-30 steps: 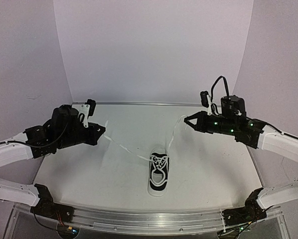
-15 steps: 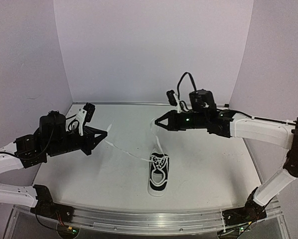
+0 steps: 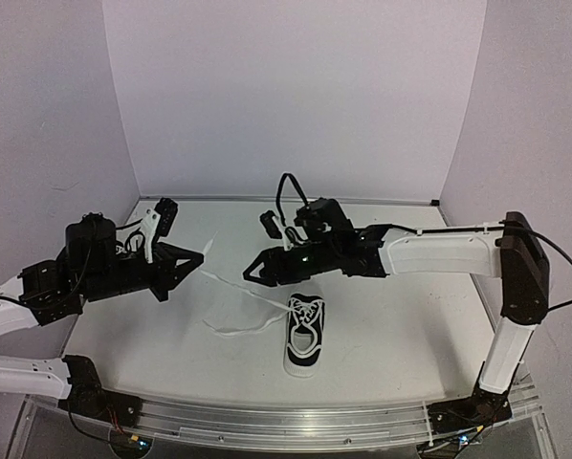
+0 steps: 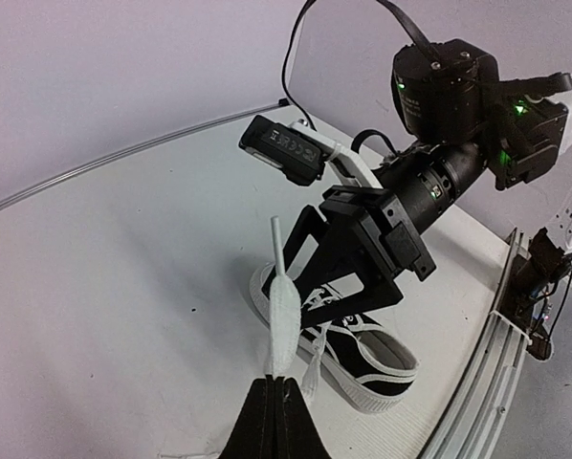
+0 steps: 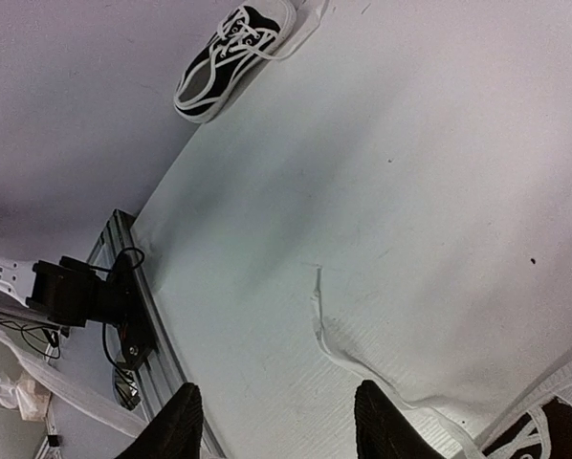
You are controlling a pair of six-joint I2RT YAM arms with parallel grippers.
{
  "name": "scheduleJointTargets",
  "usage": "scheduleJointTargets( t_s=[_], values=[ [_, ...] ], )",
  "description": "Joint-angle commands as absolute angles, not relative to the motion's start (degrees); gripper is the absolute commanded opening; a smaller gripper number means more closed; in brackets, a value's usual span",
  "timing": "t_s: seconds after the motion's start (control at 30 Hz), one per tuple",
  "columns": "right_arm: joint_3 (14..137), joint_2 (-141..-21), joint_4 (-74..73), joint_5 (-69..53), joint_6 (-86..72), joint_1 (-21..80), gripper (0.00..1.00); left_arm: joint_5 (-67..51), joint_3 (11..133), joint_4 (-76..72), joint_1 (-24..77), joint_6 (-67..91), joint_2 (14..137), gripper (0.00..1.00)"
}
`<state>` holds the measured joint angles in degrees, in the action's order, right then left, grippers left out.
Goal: Tie the shoes
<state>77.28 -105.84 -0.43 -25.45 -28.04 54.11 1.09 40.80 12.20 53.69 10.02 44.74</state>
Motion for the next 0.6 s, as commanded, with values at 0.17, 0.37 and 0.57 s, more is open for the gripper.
scheduleJointTargets(
  t_s=[0.17,0.37,0.57],
  values=[
    [70.45,-94.92,-6.00,-22.15,-25.75,49.44,0.48,-1.80,41.60,12.19,53.94,5.49,49.82,0.00],
    [67.61,-95.97,-12.76,-20.37,-21.78,48.51,0.37,-1.90,40.28,8.00,53.96,1.68,53.68,0.00],
    [67.87,-99.92,-15.26,-19.12,-19.90,48.50,0.35,-2.36,39.99,3.58,54.08,-1.58,58.09,0.00]
  ],
)
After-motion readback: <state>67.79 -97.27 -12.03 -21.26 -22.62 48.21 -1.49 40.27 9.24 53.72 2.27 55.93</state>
